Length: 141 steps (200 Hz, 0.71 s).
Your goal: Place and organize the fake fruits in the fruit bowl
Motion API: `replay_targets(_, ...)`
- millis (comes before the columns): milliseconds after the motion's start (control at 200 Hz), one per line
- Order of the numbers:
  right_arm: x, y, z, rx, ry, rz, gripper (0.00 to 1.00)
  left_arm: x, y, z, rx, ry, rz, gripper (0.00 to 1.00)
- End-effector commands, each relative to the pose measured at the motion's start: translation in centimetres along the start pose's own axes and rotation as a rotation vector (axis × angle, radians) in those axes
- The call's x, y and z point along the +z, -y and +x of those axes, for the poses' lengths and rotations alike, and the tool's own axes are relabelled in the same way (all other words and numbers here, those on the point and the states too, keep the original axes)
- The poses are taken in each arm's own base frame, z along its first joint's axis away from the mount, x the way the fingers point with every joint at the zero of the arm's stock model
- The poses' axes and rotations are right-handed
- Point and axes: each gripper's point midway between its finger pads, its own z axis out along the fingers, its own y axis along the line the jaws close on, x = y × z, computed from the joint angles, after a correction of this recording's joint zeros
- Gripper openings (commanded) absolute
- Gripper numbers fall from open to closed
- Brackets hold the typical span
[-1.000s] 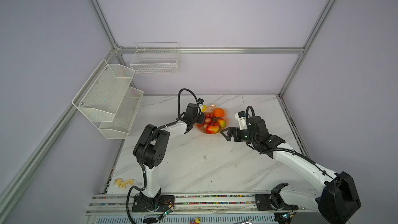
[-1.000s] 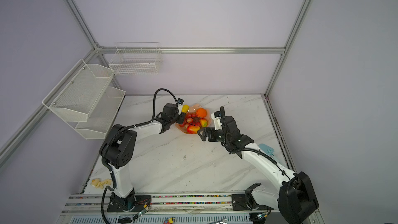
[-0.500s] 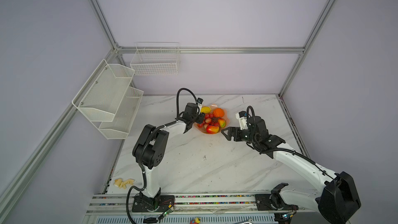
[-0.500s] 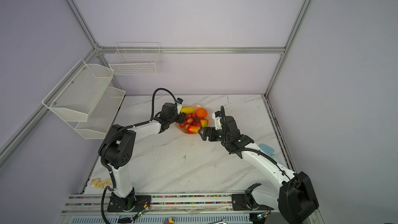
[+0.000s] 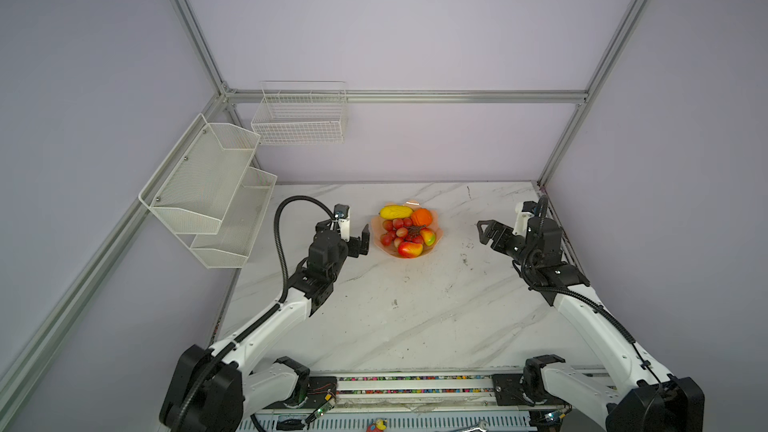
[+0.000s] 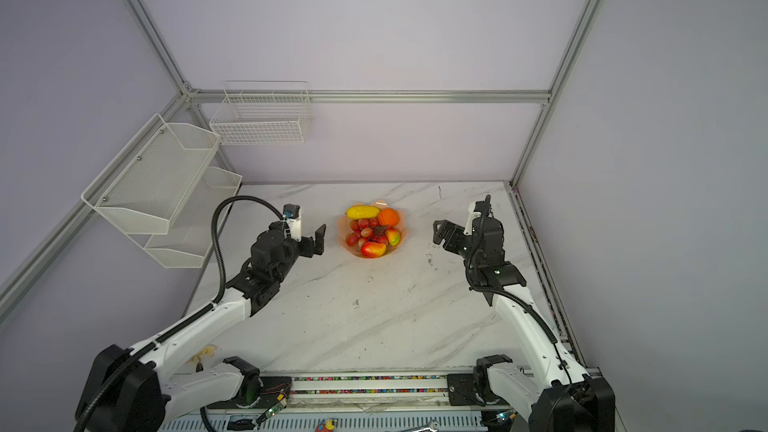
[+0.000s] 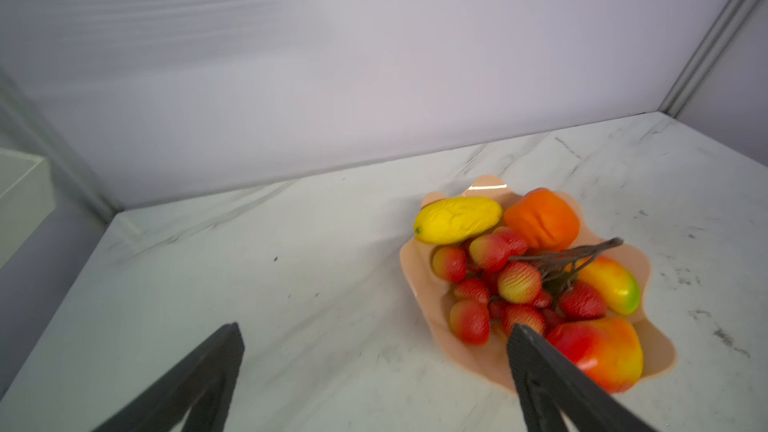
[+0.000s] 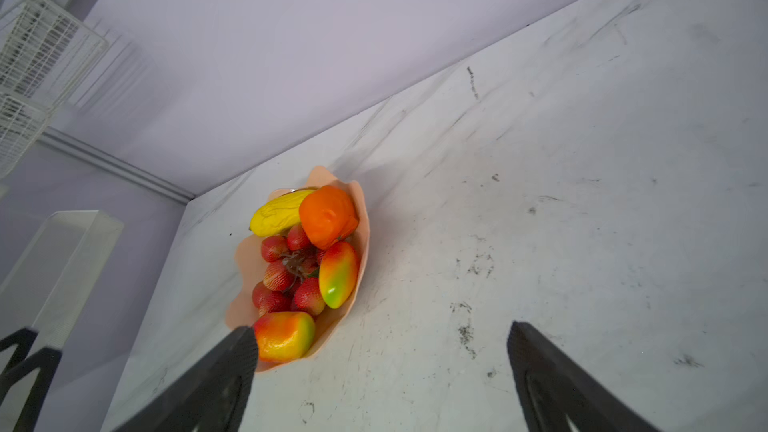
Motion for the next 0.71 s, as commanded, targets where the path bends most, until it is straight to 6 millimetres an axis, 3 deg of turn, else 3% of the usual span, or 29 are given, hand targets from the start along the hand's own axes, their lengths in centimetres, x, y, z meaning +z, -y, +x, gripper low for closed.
replay_targets(0, -0.9, 2.7, -1.9, -0.083, 0.184, 0.108, 0.97, -3.2, -7.4, 4.2, -0.032, -0.016, -0.342, 1.0)
replay_targets(135, -2.9, 6.2, -3.3, -0.155, 0.474, 0.227, 0.97, -4.7, -12.2, 8.0, -0.043, -0.056, -0.509, 1.0)
replay_targets(285, -4.0, 8.6, -1.6, -0.224, 0.662, 0.254, 0.97, -3.4, -14.3, 10.8, -0.197, -0.005, -0.512, 1.0)
replay_targets(385, -2.3, 8.9, -0.8, -0.344, 0.648, 0.269, 0.97, -2.1, -15.0, 10.6, -0.218, -0.005, -0.525, 1.0)
replay_targets(545, 0.7, 6.9, -0.4, -0.414, 0.625, 0.147, 0.97, 0.4, -15.0, 8.1, -0.145, 0.152, -0.448, 1.0)
replay_targets(585, 1.3, 6.6, -0.1, -0.429, 0.624, 0.121, 0.97, 1.5, -14.9, 8.8, -0.14, 0.134, -0.43, 1.0)
replay_targets(630, 2.0, 6.1, 0.0, -0.442, 0.622, 0.093, 0.97, 3.0, -15.2, 11.0, -0.151, 0.071, -0.43, 1.0)
replay_targets(700, 3.2, 6.1, 0.0, -0.483, 0.589, 0.103, 0.97, 4.3, -14.4, 11.4, -0.093, 0.069, -0.387, 1.0)
